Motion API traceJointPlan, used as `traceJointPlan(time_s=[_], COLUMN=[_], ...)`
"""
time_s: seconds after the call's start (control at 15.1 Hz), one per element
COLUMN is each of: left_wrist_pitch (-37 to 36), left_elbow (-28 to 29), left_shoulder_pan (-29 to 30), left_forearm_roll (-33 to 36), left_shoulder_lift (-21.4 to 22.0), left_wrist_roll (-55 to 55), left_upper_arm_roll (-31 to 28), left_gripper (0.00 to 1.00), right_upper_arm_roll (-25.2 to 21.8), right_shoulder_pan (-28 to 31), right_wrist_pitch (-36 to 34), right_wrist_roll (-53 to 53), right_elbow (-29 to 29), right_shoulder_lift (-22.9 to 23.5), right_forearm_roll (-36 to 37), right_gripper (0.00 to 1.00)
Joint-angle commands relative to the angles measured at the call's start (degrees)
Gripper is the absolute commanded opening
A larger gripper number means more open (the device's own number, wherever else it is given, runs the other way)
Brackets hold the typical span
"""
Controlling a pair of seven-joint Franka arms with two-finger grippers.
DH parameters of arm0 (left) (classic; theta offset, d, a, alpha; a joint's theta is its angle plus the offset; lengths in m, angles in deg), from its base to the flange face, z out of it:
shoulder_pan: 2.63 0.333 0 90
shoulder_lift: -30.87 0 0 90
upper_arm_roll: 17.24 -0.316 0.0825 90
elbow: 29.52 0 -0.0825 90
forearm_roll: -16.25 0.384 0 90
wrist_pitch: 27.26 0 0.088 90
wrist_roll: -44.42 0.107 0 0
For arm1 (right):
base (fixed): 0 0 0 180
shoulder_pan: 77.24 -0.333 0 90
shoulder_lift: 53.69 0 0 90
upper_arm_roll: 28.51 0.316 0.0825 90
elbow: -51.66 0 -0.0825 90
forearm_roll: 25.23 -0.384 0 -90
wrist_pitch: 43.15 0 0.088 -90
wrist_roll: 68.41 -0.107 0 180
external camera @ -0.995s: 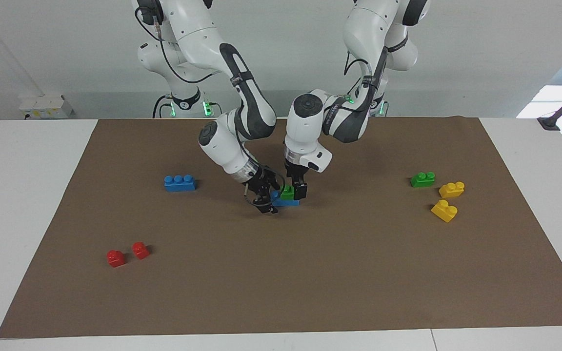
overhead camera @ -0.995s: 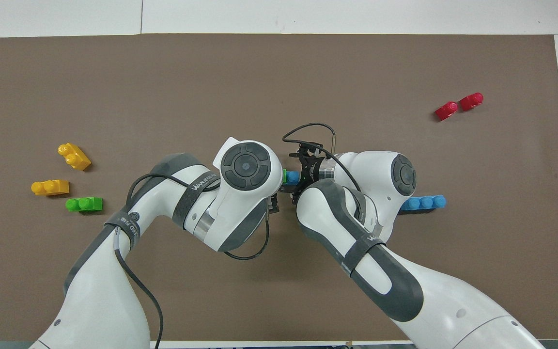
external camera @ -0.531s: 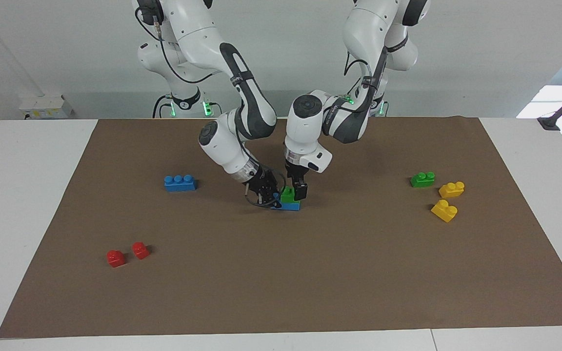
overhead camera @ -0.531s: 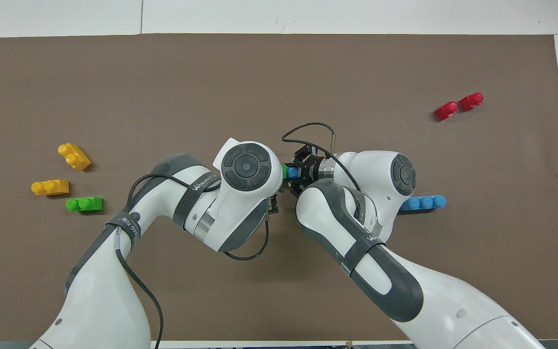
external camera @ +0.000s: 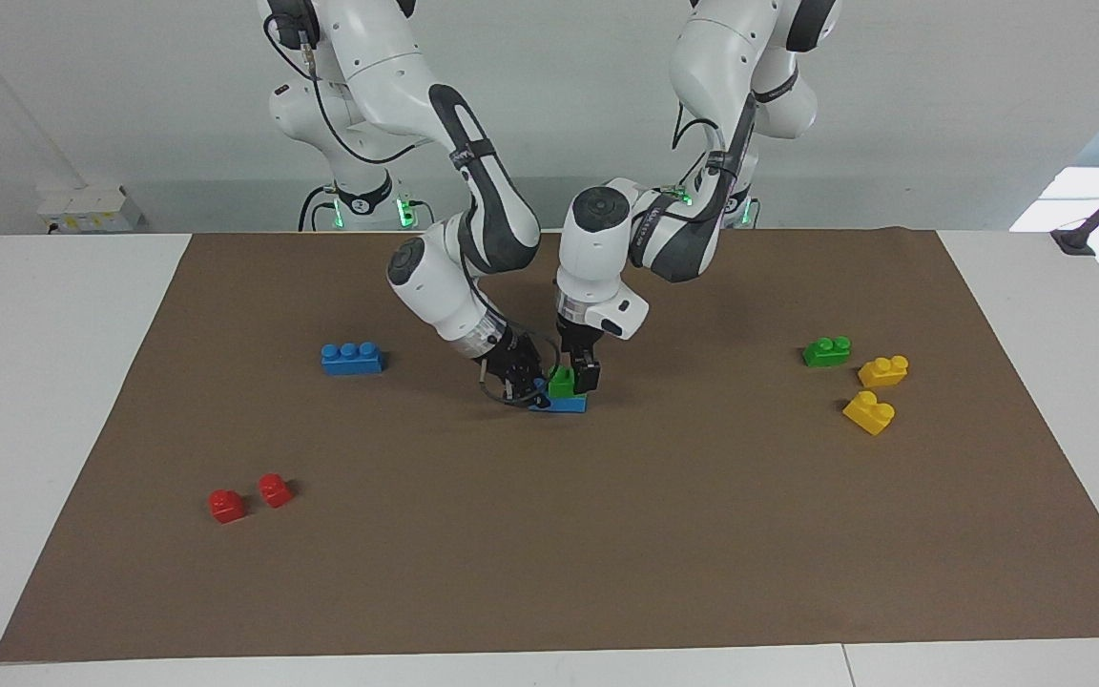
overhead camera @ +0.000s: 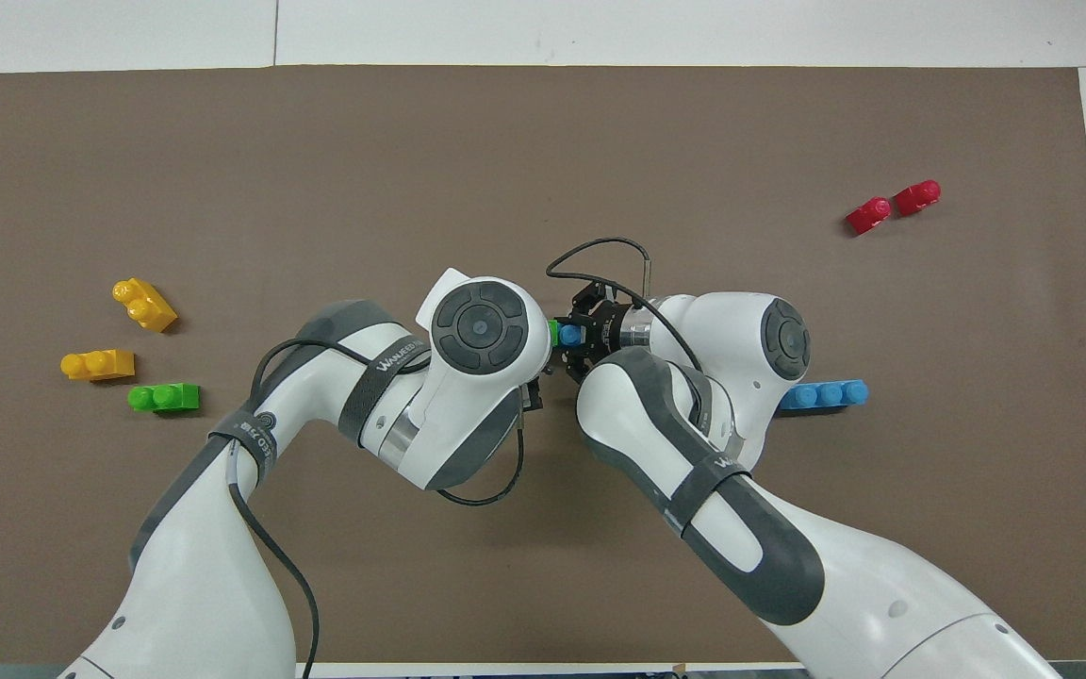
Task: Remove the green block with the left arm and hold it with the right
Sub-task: 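Pull green away with the left gripper while the right gripper pulls blue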
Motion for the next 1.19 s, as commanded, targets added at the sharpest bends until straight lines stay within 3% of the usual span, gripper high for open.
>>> traceJointPlan(time_s=[0.0,0.46,1.13], left_wrist_pitch=[0.9,0.2,-10.6], left_elbow=[0.6,0.4,0.3], left_shoulder_pan=[-1.3,-0.8,5.2], left_forearm_roll=[0.7,0.8,0.7], left_shoulder_lift=[0.2,1.7,12.0], left_wrist_roll=[-0.5,-0.1,6.8], left_upper_arm_roll=[-0.7,-0.7,-0.6], left_gripper=[0.0,0.0,0.0], right_upper_arm_roll=[0.2,0.2,0.0], right_shoulder_pan=[0.5,0.2,1.3], right_wrist_pitch=[1.3,1.7,0.7], right_wrist_roll=[1.3,1.8,2.2], right_elbow=[1.0,0.9,1.4], right_shoulder_lift=[0.9,1.0,0.9], right_forearm_roll=[-1.6,-1.6,-1.0], right_gripper=[0.0,0.0,0.0])
